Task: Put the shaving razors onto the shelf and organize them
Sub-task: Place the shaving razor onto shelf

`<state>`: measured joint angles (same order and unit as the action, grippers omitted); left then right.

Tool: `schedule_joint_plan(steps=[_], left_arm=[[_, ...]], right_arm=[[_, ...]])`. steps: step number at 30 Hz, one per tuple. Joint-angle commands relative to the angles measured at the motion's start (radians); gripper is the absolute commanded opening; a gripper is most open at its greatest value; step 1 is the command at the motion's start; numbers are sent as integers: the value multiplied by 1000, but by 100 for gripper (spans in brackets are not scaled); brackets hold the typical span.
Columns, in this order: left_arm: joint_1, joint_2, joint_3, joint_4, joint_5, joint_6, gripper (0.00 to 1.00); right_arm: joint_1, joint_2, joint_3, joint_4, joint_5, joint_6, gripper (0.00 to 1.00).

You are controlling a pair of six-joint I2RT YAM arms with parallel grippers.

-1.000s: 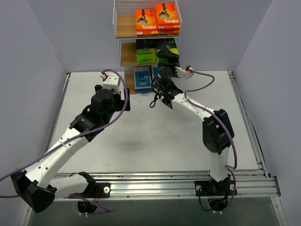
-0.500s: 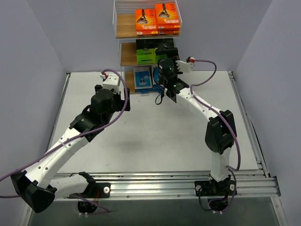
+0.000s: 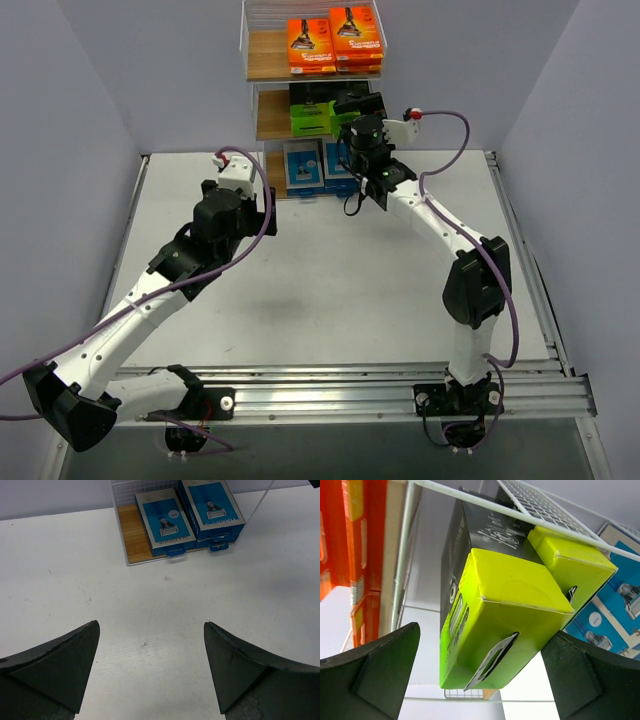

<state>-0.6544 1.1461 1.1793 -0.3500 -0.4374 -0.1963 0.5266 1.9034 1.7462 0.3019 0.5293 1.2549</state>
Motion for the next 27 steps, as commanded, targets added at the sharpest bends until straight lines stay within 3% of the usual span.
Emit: schedule_joint_plan(steps=[1,12,27], left_arm=[[6,-13,25,2,11,12,94],[10,9,29,-6,26,11,94],[16,32,42,-27,22,20,94]], right_arm=[[-19,-69,47,-15,-74,23,100],[-51,-132,-22,9,-172,-23,100],[-100,-231,-89,-89,-281,-38,100]])
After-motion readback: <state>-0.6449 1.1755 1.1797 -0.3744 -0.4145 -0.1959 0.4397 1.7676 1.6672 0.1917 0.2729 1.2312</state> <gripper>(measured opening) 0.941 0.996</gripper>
